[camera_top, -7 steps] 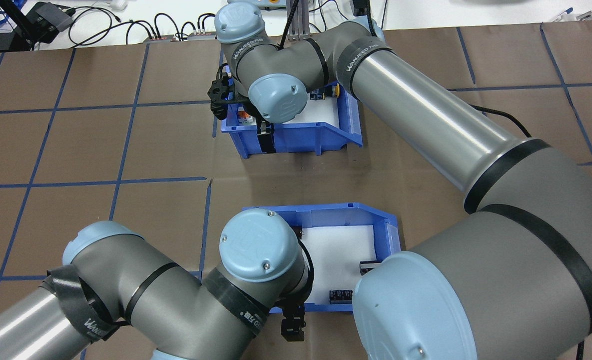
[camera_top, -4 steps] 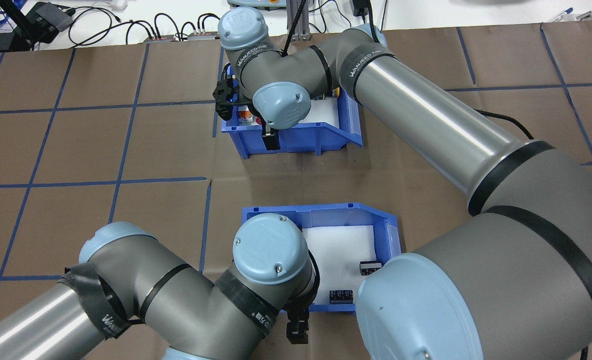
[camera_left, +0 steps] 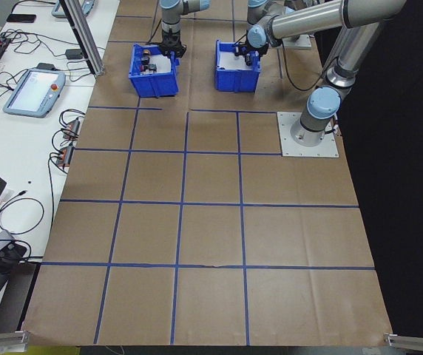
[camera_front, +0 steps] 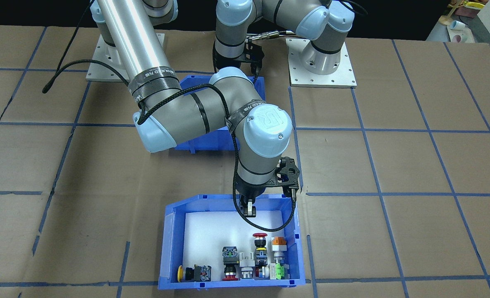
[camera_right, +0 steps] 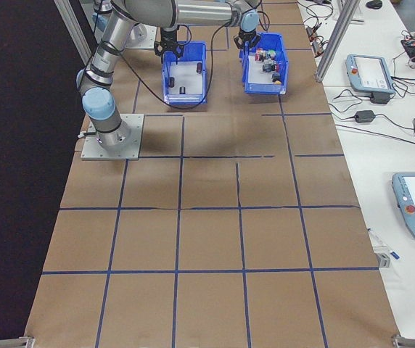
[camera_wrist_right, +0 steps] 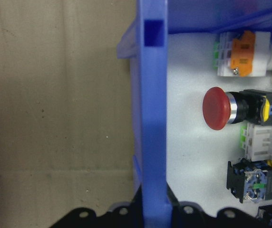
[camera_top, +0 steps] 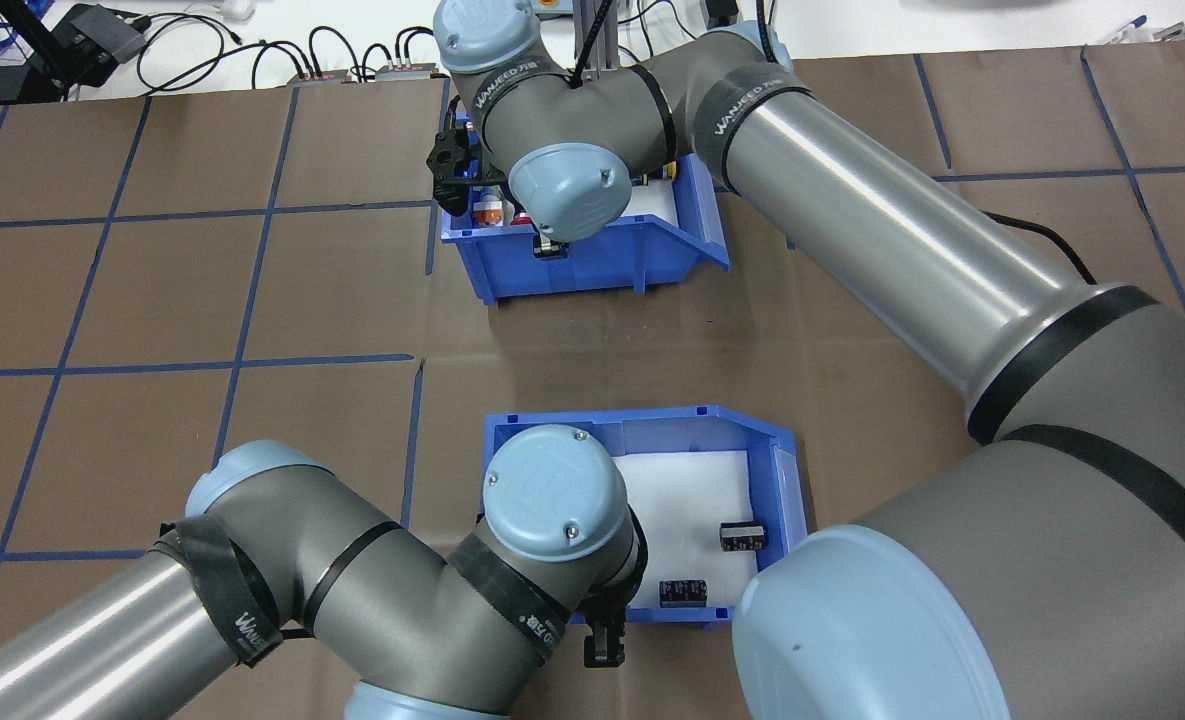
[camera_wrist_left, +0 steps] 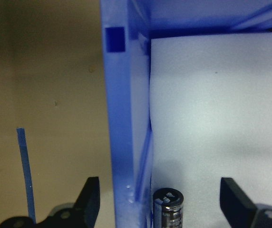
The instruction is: Place battery box in front
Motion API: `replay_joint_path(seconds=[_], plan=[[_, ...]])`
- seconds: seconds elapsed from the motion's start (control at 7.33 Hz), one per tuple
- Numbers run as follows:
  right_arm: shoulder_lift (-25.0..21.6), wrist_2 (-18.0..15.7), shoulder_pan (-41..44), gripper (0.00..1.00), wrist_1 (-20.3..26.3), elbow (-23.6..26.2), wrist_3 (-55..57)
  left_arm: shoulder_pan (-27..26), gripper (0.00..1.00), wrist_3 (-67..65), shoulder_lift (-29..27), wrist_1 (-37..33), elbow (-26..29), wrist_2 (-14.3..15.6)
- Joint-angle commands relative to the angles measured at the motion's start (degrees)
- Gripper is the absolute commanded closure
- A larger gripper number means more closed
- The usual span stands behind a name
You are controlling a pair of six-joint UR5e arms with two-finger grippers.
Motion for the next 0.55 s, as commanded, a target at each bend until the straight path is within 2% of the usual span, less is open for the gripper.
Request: replay_joint_path(seconds=[0.0,0.14,0.27,0.41], plan=[[-3.2,0.2,-3.2,0.96,0.6,0.5,-1.3,-0.1,0.82,0.0,0.1,3.2,-1.9,-0.1],[-5.0,0.2,-5.9,0.96,1.3,0.9,-4.7,0.0,0.97,-0.8,0.0,11.5,-5.9,-0.5],[-6.3,0.2,-8.7,0.96,2.8,1.3,-7.7,0.2,1.0,-0.5,0.0,20.5,-10.2,-1.6],[-8.0,0.1,-11.8,0.96,5.1,1.3,-9.8,0.3,1.0,-0.3,0.5,23.0,-10.9,-1.2]])
